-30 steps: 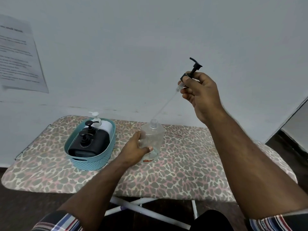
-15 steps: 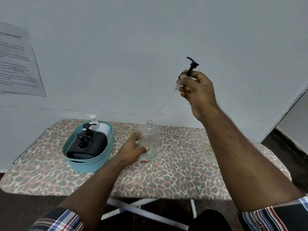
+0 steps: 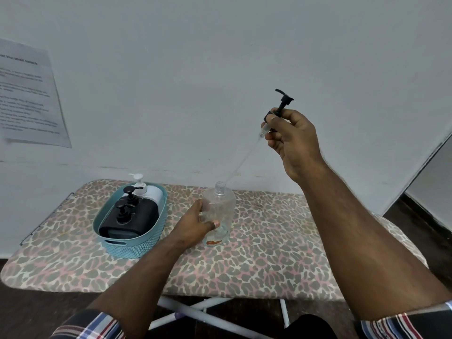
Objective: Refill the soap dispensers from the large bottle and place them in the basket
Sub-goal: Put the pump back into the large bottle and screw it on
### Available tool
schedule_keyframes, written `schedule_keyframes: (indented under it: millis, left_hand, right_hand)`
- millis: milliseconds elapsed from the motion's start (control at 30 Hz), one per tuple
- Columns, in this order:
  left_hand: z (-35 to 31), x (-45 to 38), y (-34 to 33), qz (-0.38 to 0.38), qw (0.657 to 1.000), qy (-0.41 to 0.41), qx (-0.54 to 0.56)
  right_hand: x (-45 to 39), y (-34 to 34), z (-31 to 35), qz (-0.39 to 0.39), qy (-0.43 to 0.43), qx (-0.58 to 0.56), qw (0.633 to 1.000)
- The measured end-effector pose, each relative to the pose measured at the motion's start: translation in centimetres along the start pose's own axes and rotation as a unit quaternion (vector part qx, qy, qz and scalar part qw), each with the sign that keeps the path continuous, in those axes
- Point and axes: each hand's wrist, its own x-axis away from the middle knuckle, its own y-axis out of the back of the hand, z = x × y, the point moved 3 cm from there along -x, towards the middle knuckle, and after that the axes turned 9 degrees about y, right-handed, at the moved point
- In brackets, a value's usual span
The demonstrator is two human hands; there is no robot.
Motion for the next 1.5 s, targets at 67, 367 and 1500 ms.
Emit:
schedule_keyframes:
  millis: [67,367,1500]
  left_hand:
    - [0.0,0.0,0.0,-0.001,1.0,0.0,-0.005]
    - [-0.2,0.0,0.1,0.012,1.0,0.008,-0.018]
    - [-2.6,-0.3,0.9,0.031,0.997,-0.044,0.056]
  right_hand:
    - [0.1,-0.2,-0.3,0.014,-0.004,0.011,1.0]
    - [2.3,-3.8,-5.0,0.196,-0.044,0.203,0.958]
    - [2.4,-5.3,-7.6,0.366,-0.04,0.353,0.86]
